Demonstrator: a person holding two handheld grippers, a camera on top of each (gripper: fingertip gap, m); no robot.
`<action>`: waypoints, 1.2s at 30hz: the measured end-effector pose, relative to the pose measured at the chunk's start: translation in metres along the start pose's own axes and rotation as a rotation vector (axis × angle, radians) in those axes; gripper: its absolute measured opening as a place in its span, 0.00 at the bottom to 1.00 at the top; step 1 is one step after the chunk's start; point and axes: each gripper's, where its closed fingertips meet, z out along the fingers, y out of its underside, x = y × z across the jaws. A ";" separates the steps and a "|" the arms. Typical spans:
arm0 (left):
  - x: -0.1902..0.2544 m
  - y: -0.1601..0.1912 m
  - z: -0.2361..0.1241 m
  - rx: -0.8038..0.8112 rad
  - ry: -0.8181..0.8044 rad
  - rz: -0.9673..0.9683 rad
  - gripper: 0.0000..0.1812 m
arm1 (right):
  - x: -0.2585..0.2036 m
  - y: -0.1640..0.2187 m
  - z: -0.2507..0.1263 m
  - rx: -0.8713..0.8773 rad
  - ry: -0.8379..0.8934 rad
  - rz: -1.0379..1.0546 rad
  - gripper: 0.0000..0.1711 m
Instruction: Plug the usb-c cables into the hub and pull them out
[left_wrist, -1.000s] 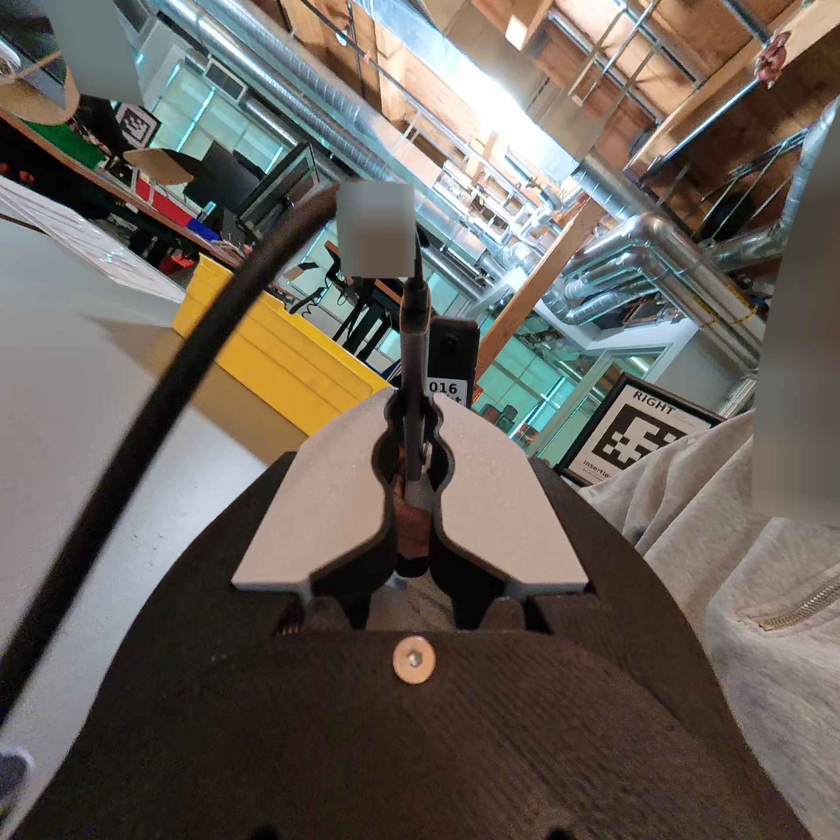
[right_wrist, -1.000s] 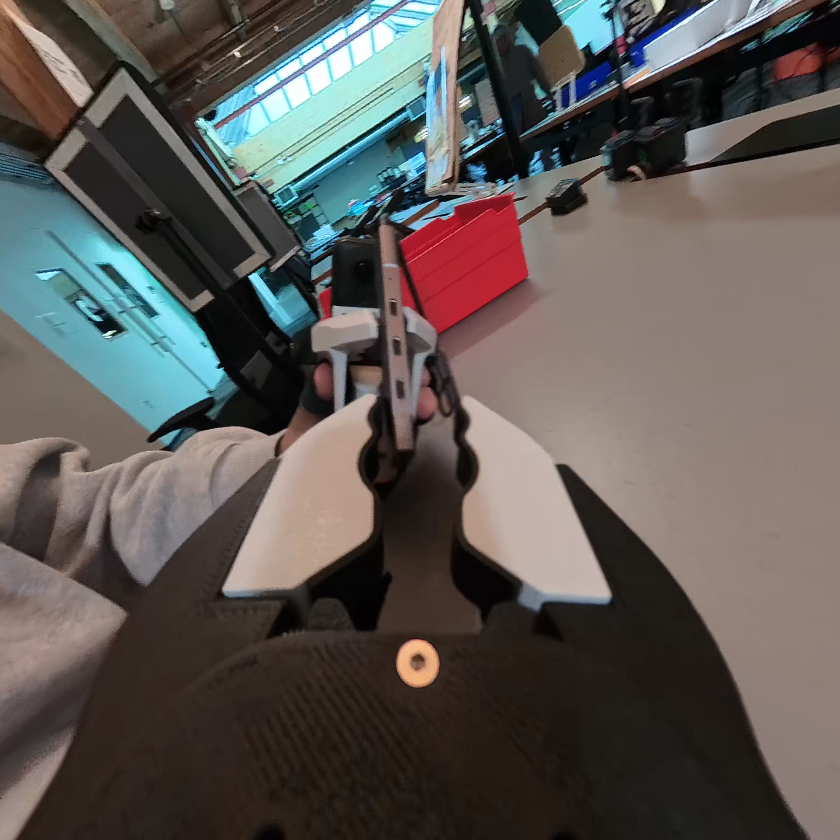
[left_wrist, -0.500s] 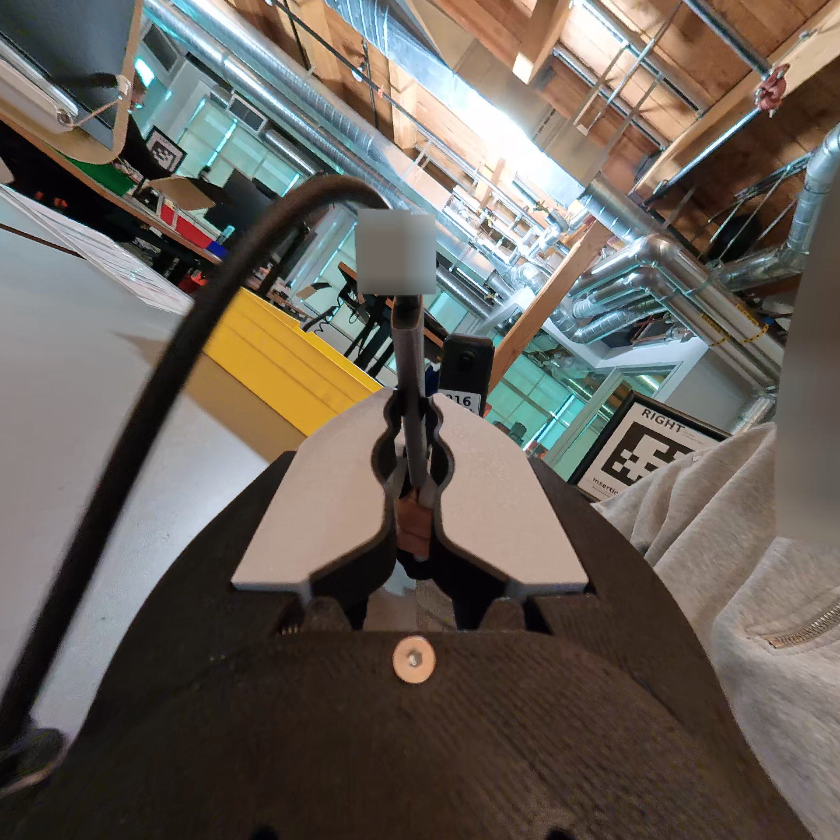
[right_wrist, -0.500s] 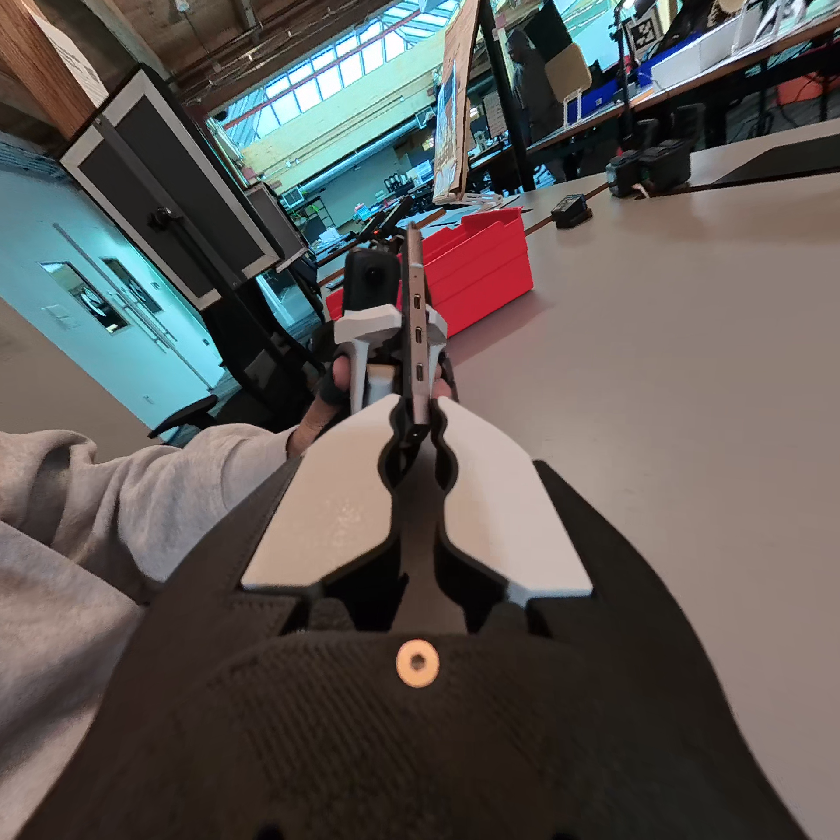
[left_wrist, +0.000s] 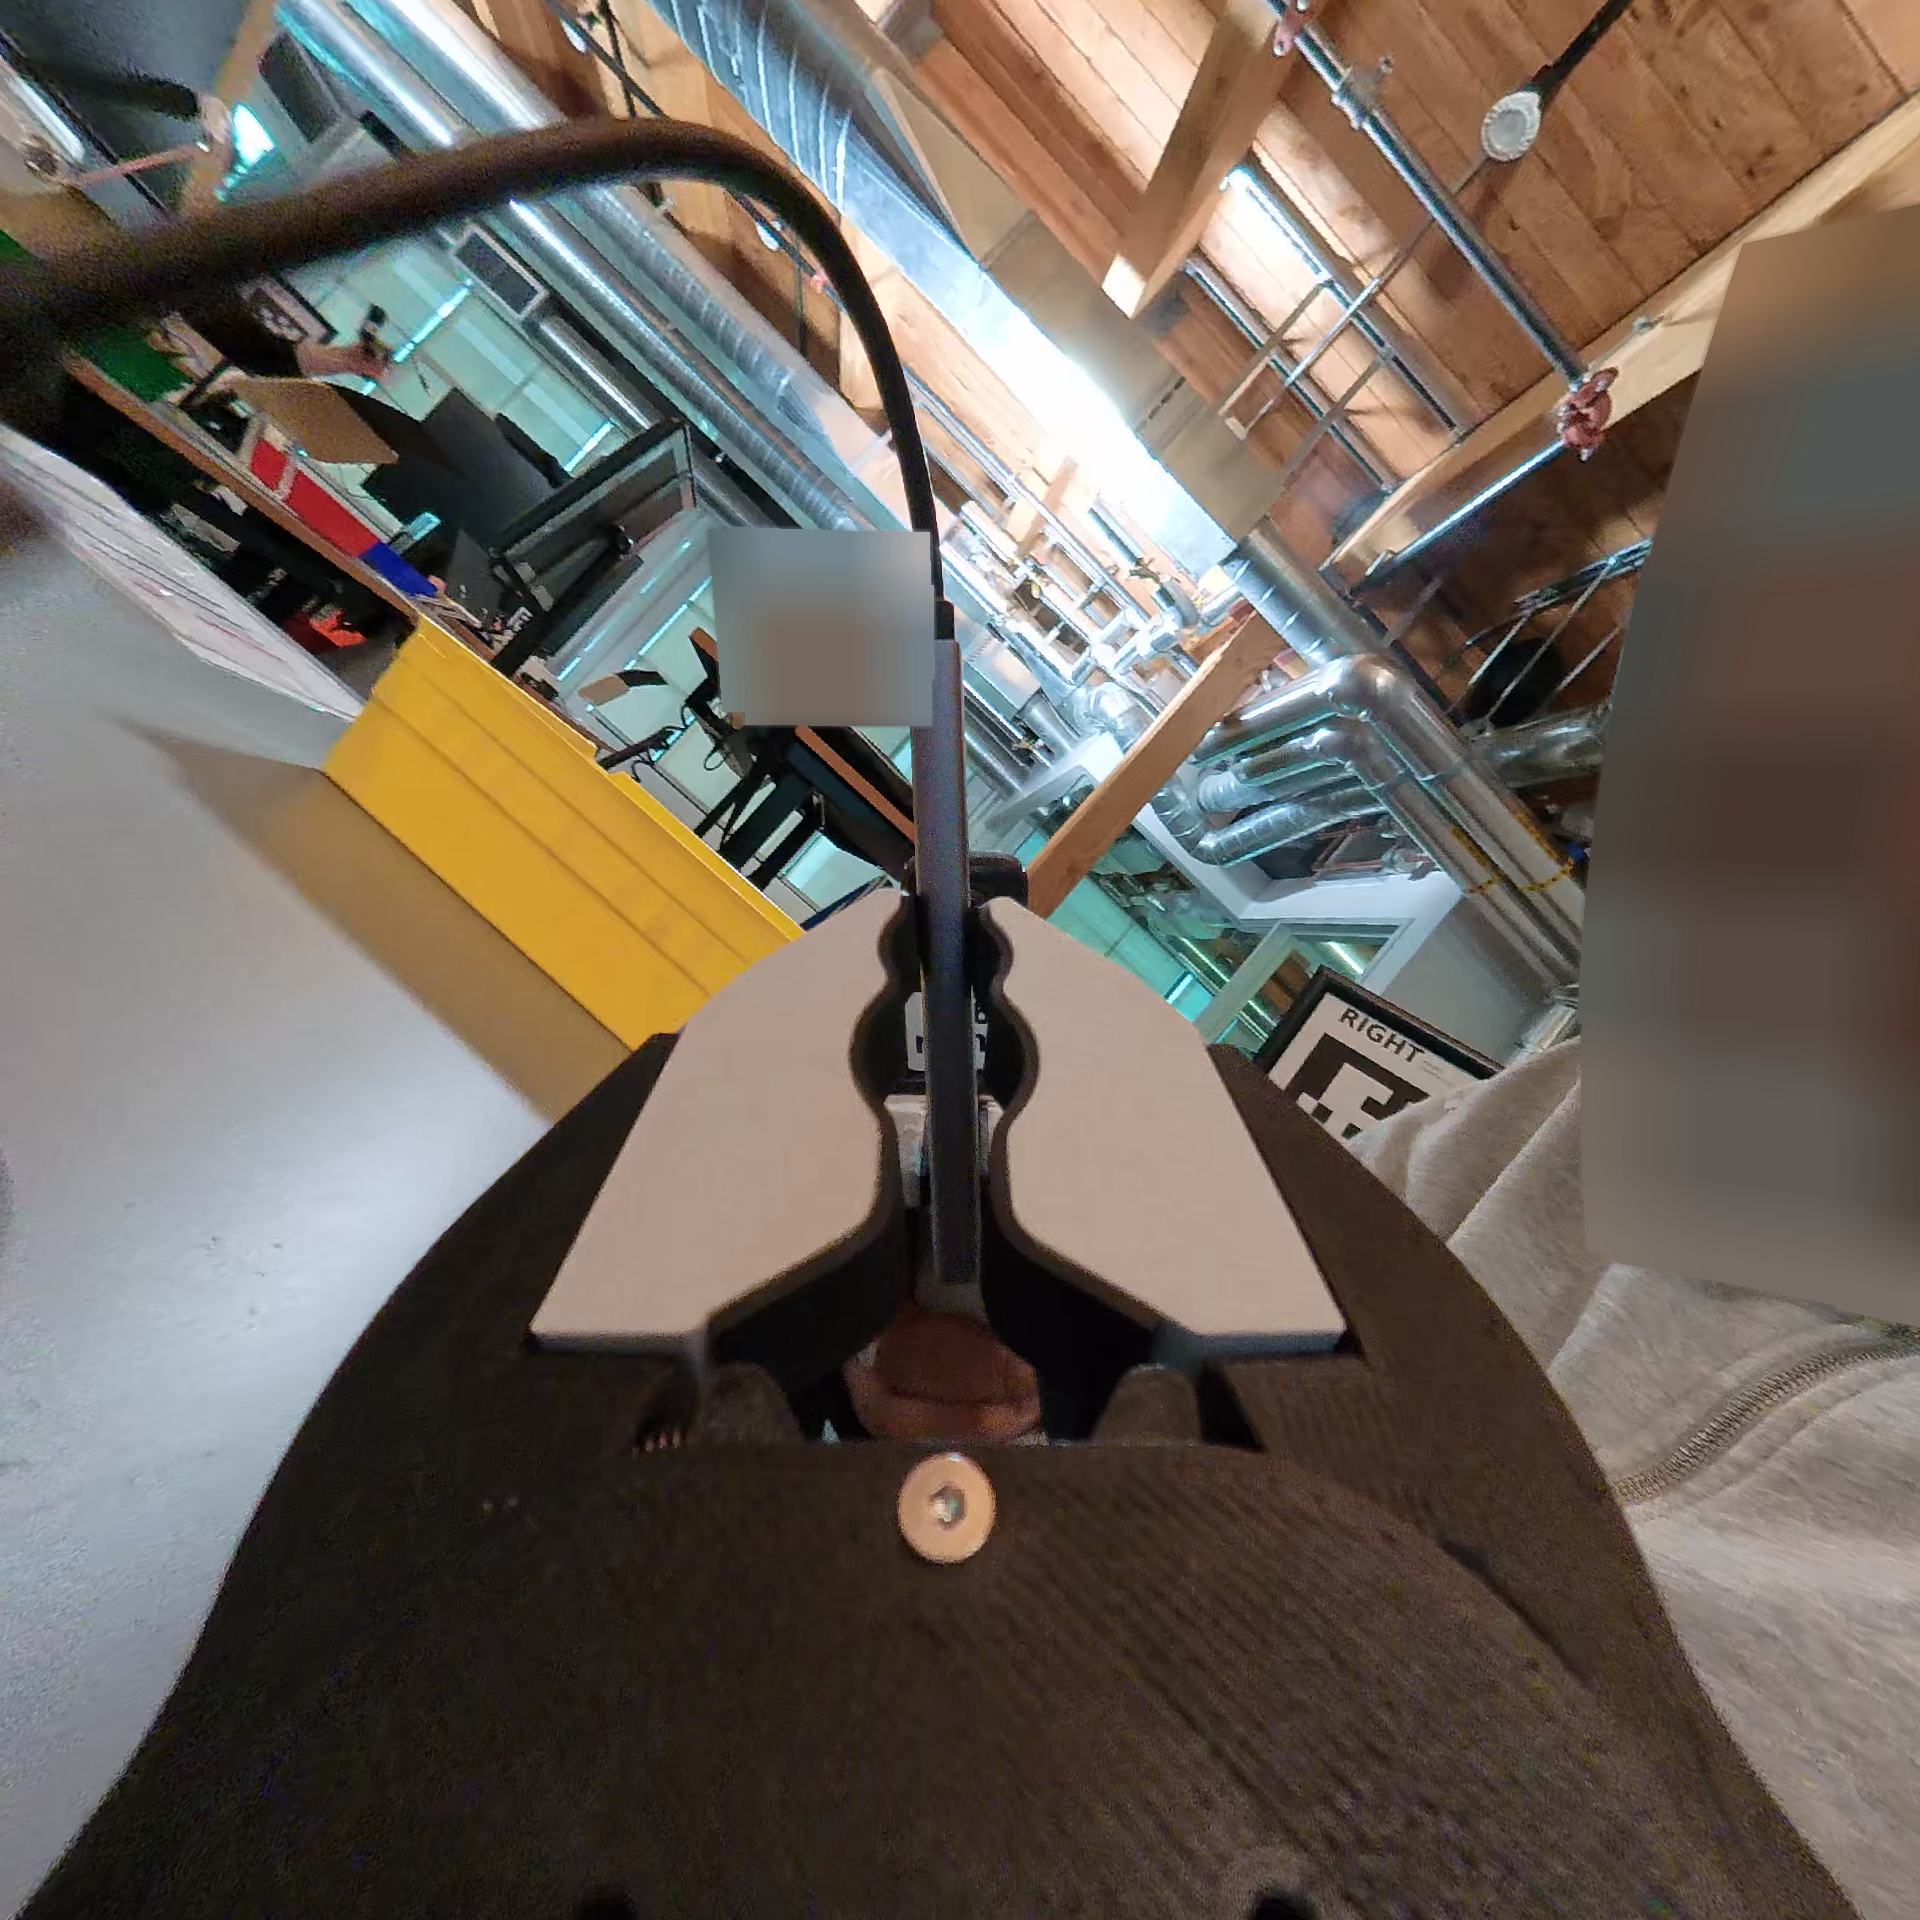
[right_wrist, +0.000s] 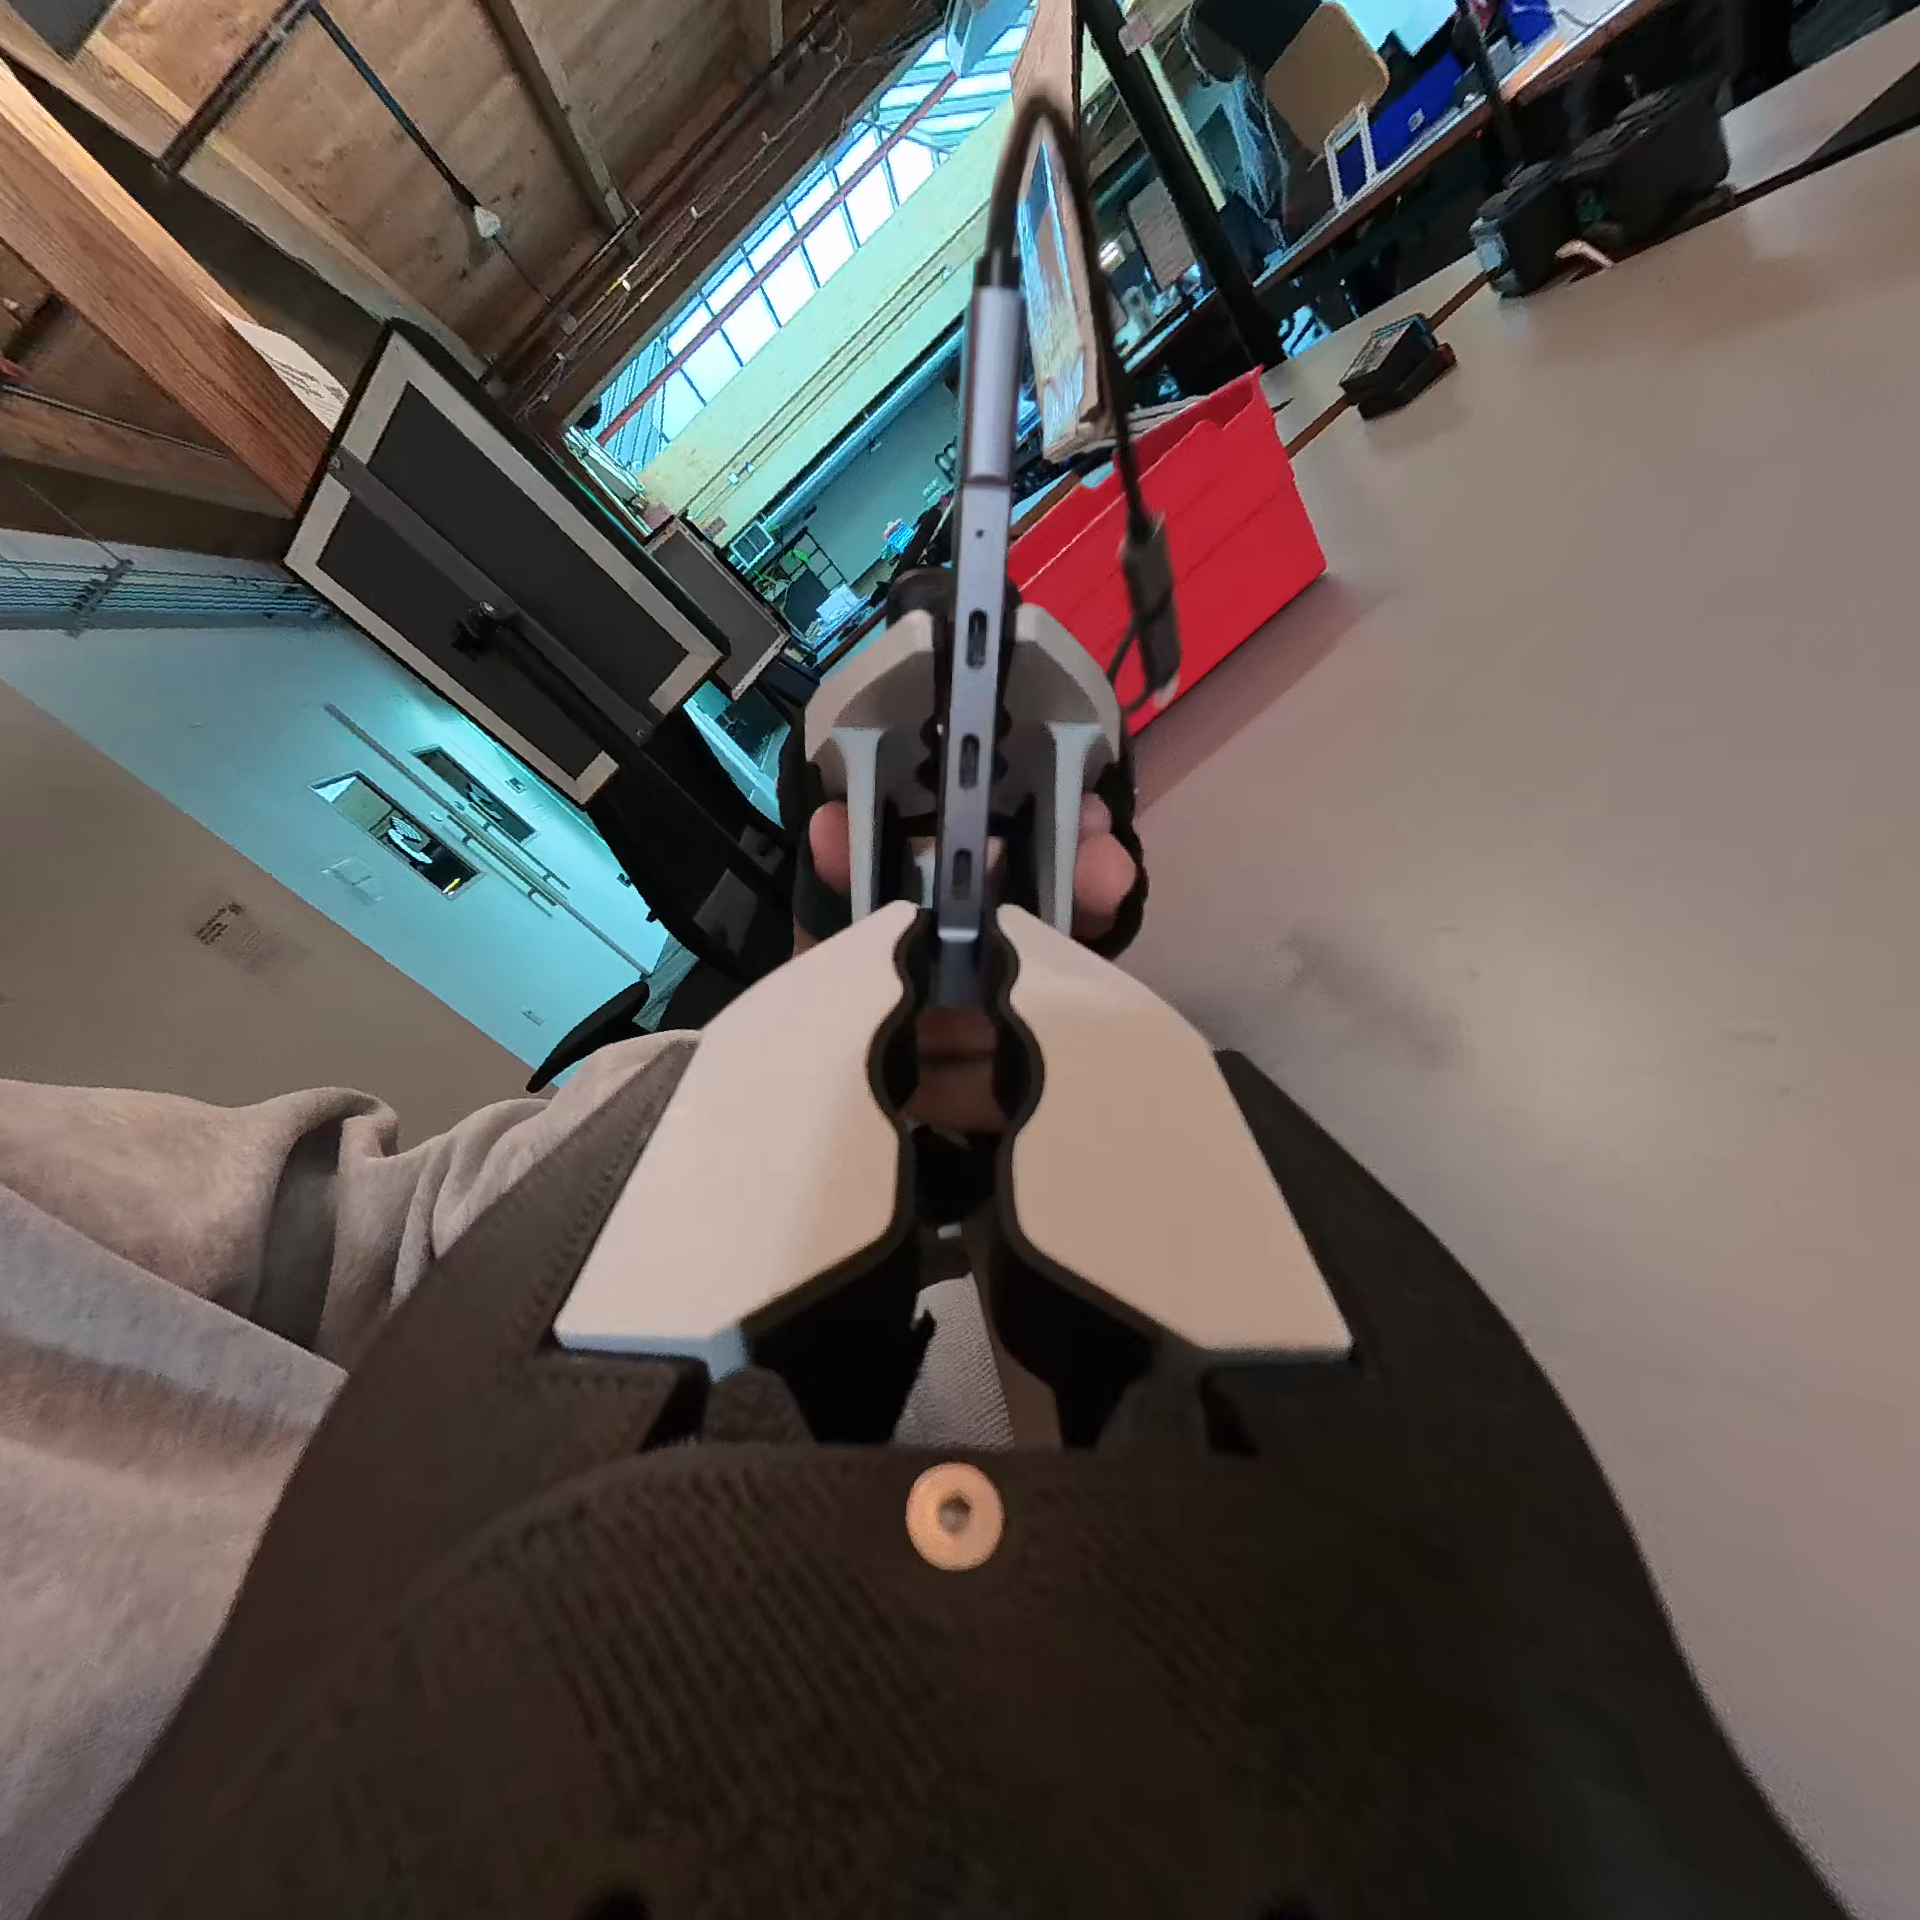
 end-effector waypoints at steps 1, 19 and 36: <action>0.002 0.002 0.002 -0.004 0.008 -0.001 0.04 | -0.001 0.001 0.001 0.005 0.004 -0.006 0.05; -0.002 0.008 -0.003 -0.136 -0.004 -0.008 0.05 | 0.001 -0.013 -0.008 0.076 -0.006 0.035 0.05; 0.002 0.008 -0.003 -0.179 -0.042 0.102 0.04 | 0.005 -0.018 -0.013 0.039 0.034 -0.108 0.09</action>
